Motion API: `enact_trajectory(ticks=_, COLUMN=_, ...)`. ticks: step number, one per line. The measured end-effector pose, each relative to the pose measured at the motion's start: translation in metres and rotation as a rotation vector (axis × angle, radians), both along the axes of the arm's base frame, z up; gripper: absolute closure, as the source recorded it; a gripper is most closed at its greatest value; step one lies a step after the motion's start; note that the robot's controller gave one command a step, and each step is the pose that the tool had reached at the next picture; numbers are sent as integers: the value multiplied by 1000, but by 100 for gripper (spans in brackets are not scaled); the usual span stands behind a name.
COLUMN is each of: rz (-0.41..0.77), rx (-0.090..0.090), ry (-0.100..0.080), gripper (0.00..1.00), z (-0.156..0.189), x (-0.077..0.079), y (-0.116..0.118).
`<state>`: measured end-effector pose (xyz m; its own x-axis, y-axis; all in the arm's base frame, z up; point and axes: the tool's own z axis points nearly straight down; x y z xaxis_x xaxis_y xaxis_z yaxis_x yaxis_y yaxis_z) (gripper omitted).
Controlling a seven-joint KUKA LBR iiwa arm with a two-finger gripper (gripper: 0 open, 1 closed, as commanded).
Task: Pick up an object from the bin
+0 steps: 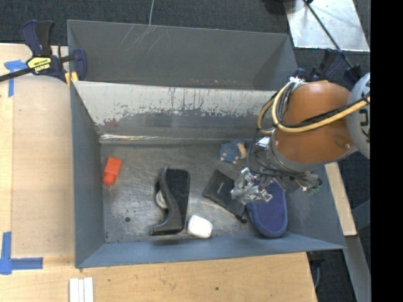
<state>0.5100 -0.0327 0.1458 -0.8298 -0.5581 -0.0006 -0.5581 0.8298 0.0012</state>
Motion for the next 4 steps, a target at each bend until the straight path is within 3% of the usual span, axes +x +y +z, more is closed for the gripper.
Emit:
enact_trajectory(ticks=1, rz=2, rx=-1, ry=-1, gripper=0, z=0, x=0, y=-1)
enact_trajectory(ticks=2, rz=-104, rx=-1, ry=-3, gripper=0, z=-68, x=12, y=-16)
enact_trajectory(ticks=3, rz=-100, rx=2, ry=-16, gripper=100, z=-64, x=16, y=-14)
enact_trajectory(ticks=4, rz=-118, rx=-1, ry=-7, gripper=100, z=-21, x=13, y=-5)
